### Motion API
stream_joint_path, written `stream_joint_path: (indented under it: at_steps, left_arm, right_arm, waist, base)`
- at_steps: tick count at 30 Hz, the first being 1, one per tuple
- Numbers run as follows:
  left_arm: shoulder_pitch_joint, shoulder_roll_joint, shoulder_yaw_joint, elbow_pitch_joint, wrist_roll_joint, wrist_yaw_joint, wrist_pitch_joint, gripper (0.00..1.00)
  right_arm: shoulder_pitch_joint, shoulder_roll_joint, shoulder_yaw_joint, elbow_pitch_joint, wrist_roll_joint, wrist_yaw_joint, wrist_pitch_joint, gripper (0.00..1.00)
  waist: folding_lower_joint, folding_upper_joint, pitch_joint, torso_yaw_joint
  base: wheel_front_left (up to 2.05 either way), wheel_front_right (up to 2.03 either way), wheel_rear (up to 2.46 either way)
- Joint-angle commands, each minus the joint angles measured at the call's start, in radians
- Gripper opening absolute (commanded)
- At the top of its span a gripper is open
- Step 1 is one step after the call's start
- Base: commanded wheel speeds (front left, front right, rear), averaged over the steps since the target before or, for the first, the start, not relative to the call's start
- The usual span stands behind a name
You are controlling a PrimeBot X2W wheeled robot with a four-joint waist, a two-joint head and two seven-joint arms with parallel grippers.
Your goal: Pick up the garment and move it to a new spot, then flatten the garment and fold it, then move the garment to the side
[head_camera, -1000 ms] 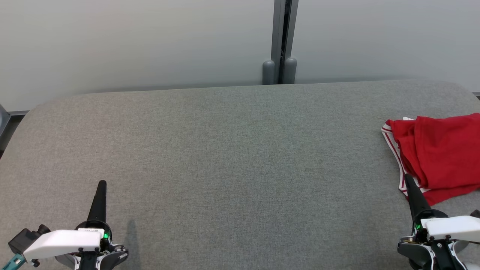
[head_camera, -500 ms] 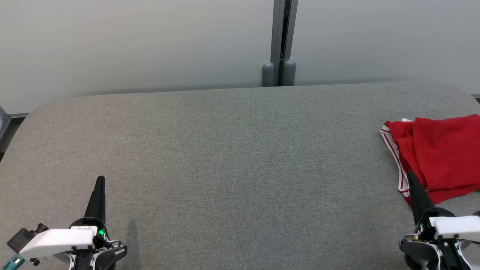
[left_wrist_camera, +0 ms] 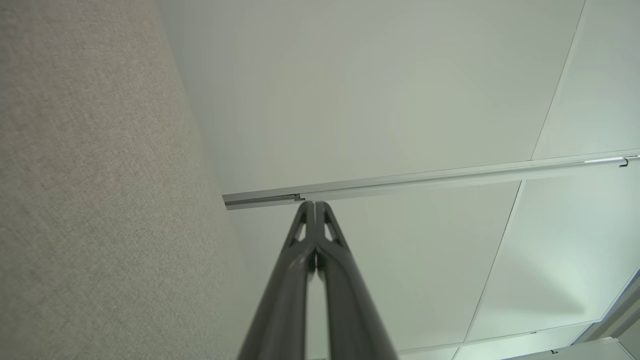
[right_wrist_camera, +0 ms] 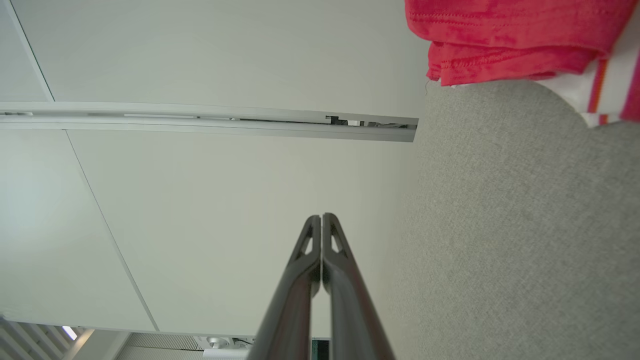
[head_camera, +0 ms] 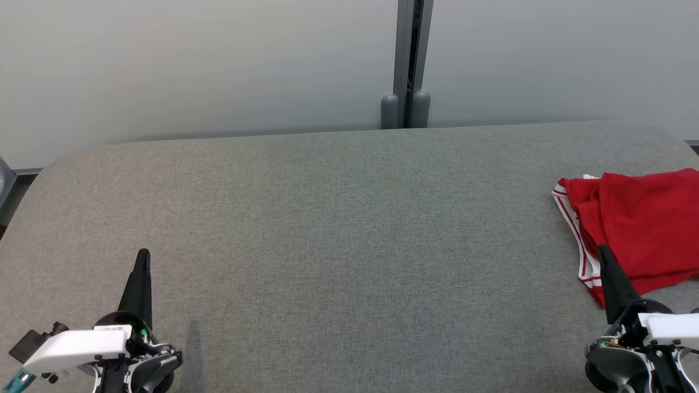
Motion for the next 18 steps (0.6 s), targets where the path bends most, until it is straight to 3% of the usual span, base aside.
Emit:
stream_joint_path:
  at_steps: [1, 18]
  left_arm:
    - [-0.020, 0.006, 0.005, -0.007, -0.022, -0.011, 0.005, 0.00]
    - [-0.017, 0.006, 0.005, -0.007, -0.025, -0.010, 0.007, 0.00]
  right_arm:
    - [0.009, -0.009, -0.003, -0.007, 0.024, 0.000, 0.010, 0.00]
    - [0.009, -0.010, -0.003, -0.007, 0.027, 0.000, 0.011, 0.00]
  waist:
    - [0.0000, -0.0001, -0.001, 0.000]
    - [0.0000, -0.0001, -0.002, 0.000]
  base:
    - [0.00, 0.00, 0.00]
    - [0.00, 0.00, 0.00]
